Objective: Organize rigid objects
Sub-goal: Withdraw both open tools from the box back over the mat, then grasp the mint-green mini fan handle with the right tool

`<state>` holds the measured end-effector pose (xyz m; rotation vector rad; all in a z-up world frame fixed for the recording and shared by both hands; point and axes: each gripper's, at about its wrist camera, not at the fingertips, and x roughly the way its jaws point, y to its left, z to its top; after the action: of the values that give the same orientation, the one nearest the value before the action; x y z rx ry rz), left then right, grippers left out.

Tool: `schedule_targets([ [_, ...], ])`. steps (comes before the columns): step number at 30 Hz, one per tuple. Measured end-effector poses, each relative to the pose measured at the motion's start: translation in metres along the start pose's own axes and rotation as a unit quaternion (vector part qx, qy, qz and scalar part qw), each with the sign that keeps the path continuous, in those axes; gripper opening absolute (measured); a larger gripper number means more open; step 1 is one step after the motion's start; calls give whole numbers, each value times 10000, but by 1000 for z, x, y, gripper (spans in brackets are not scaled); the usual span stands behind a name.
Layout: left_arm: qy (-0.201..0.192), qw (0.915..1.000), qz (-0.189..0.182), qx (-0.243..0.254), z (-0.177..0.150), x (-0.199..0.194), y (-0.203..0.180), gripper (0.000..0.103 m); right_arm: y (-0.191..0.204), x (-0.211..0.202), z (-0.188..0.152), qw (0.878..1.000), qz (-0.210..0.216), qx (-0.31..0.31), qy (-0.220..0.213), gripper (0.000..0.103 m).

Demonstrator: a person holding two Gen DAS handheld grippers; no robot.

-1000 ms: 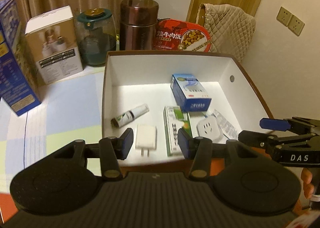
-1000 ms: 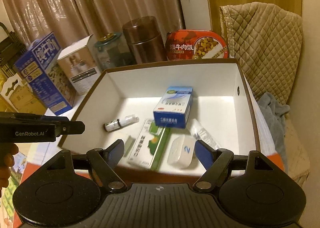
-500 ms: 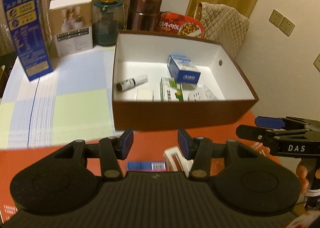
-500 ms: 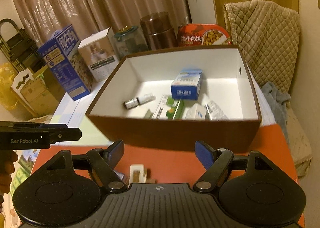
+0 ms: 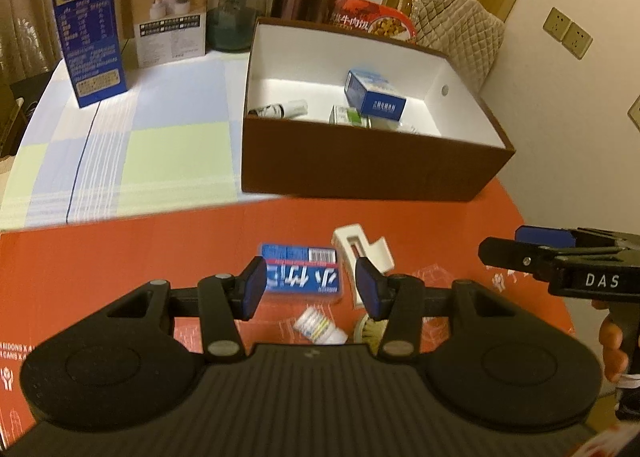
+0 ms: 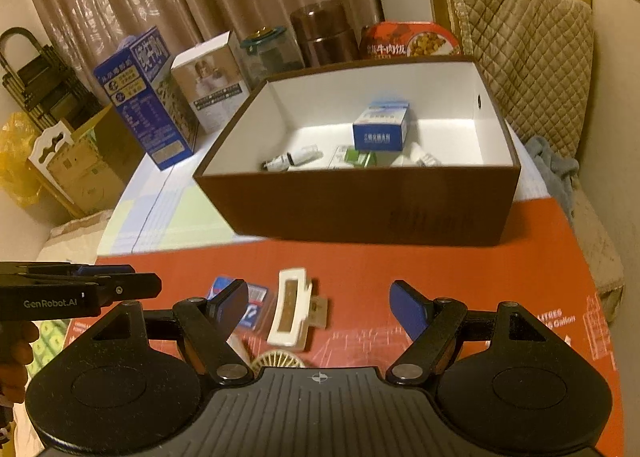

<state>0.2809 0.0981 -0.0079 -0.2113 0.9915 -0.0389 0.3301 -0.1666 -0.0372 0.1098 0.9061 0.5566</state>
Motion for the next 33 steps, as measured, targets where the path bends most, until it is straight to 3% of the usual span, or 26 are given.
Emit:
schedule_targets([
  [18,679,9977,61,-39,-58,20,-4,44,27,32,-64,9944,42,-120,1049,75],
  [33,876,9956,283,160,-82,42,4,44,43,64,-87,9867,90,-246,1607,75],
])
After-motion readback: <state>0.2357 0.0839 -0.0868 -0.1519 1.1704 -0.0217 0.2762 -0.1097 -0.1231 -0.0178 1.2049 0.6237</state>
